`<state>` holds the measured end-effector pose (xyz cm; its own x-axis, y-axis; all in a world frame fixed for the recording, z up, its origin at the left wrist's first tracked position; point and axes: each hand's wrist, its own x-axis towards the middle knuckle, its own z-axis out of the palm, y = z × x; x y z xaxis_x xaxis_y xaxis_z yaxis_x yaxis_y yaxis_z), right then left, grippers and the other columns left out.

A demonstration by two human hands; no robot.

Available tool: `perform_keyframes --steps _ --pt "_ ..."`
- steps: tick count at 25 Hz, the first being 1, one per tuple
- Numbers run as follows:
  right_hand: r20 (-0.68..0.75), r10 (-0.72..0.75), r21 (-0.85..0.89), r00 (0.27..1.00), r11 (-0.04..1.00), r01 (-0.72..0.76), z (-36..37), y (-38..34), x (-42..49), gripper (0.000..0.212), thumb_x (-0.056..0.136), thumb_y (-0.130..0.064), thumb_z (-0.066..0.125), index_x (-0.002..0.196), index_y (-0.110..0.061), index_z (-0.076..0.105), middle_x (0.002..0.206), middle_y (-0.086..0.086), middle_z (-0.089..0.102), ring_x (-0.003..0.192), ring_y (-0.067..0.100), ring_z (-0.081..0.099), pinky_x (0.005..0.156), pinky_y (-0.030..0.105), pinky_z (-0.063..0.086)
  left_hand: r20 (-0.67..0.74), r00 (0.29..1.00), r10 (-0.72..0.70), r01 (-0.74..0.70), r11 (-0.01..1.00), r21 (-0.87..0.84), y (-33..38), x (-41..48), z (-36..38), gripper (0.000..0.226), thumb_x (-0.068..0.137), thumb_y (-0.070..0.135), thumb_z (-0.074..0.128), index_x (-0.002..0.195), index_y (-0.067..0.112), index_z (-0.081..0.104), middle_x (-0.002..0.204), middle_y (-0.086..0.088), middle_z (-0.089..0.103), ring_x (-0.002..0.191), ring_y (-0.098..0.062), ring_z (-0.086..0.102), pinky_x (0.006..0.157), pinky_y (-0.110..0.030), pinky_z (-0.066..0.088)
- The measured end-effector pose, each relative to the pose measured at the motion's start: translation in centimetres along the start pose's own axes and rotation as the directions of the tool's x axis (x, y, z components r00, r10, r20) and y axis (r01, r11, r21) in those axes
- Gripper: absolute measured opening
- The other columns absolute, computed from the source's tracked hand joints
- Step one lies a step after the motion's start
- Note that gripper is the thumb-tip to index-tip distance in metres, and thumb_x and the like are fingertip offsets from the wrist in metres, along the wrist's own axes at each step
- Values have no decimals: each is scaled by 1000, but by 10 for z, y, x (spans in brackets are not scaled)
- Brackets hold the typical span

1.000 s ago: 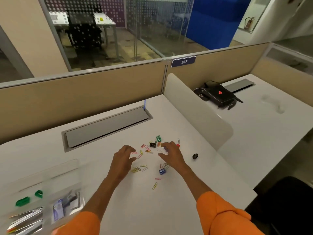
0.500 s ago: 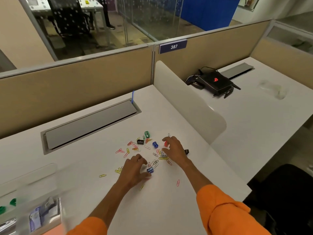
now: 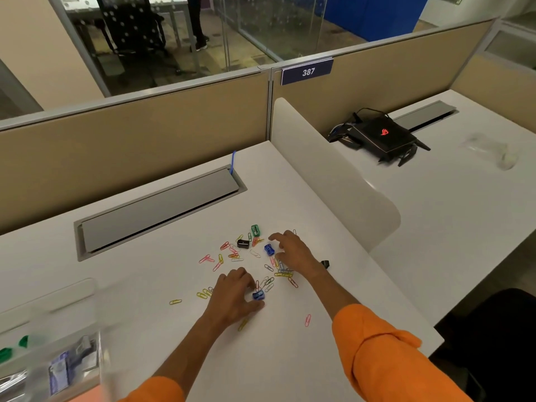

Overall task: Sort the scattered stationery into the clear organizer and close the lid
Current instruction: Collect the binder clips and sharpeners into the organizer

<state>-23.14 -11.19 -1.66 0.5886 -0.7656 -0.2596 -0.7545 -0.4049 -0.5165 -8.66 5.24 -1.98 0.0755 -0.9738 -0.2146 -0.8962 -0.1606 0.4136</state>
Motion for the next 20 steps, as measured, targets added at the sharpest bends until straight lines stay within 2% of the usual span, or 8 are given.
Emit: perform_keyframes --steps 7,13,17,20 --pt "48 -16 -24 999 1000 17 1 -2 10 42 83 -14 70 122 -24 57 109 10 49 104 25 54 80 37 50 -14 1000 24 -23 999 34 2 3 3 37 81 55 59 104 26 61 108 10 55 98 -11 47 85 -28 39" --pt "-20 -27 -15 999 1000 26 1 -6 5 37 78 -22 75 113 -21 61 104 7 53 94 19 52 73 28 44 -45 998 46 -45 999 7 0 0 -1 32 84 48 60 104 24 63 107 9 57 96 -9 48 81 -25 36" --pt "-73 -42 -57 996 998 38 -4 -15 1 37 74 -17 74 110 -17 63 97 5 68 90 21 56 72 28 43 -48 998 33 -33 999 -1 -2 -3 -4 31 85 50 59 104 26 62 107 10 57 94 -8 48 81 -24 40" --pt "-85 -64 -106 994 993 55 -7 -21 0 38 73 -12 73 110 -15 62 95 5 69 89 21 58 73 30 45 -48 999 21 -21 1000 -6 -3 -4 -6 31 86 51 59 105 27 61 108 10 58 95 -8 49 82 -23 41"
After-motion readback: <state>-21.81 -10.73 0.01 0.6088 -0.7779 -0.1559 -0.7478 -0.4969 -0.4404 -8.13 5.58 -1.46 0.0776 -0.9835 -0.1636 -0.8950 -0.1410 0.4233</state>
